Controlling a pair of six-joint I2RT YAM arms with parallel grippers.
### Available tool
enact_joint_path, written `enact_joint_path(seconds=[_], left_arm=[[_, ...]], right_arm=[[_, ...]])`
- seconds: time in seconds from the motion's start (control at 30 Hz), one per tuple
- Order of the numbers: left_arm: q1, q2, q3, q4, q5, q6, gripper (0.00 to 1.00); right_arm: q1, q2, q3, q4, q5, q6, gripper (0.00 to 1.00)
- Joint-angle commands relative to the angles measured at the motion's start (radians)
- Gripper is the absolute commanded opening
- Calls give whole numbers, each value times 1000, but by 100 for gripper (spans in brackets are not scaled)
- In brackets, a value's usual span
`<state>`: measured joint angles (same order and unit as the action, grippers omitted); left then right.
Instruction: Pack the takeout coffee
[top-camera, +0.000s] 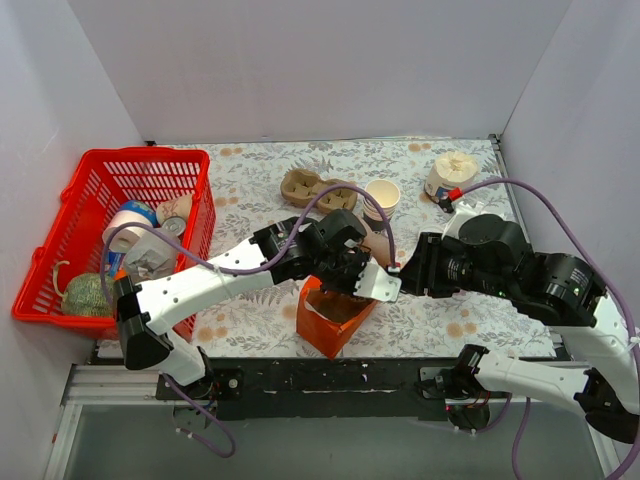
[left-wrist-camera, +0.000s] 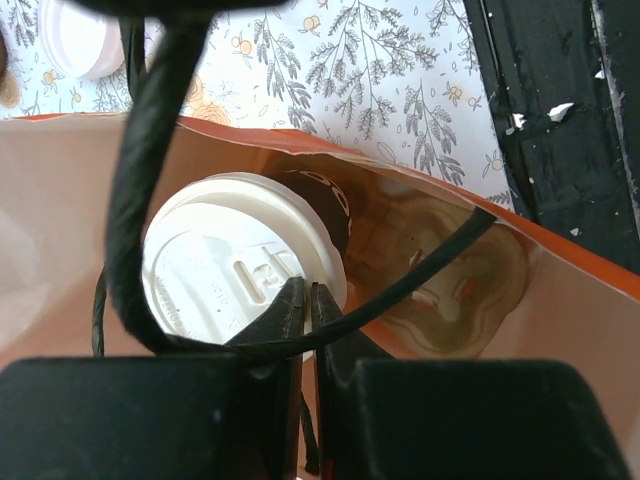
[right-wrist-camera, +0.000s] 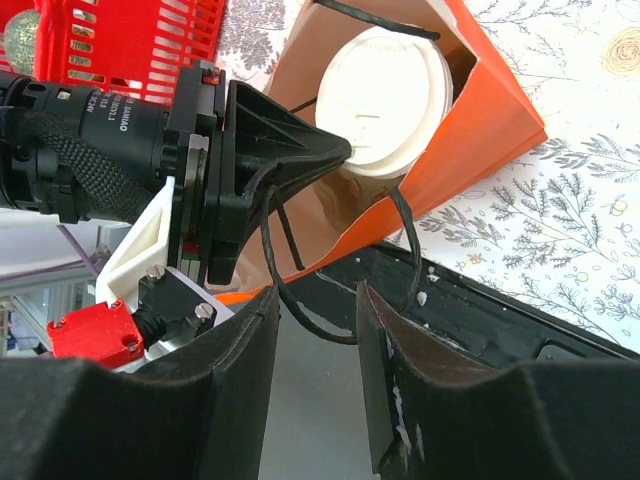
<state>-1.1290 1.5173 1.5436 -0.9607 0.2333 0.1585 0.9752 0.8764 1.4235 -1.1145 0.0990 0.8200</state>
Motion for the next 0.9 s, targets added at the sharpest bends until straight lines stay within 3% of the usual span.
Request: enact_joint_path(seconds=[0.0, 0.57, 0.8, 0.87], left_arm=[[-5, 14, -4, 19, -38, 10, 0], [-5, -198, 81, 25, 70, -43, 0], [-5, -298, 75, 19, 113, -25, 0], [-3, -293, 79, 1, 115, -28, 0]], right_arm=[[-3, -16, -8, 42, -13, -10, 45], [-3, -54, 18, 103, 42, -41, 45], [-3, -47, 72, 292, 152, -114, 50], [-3, 11, 106, 304, 172, -145, 59]])
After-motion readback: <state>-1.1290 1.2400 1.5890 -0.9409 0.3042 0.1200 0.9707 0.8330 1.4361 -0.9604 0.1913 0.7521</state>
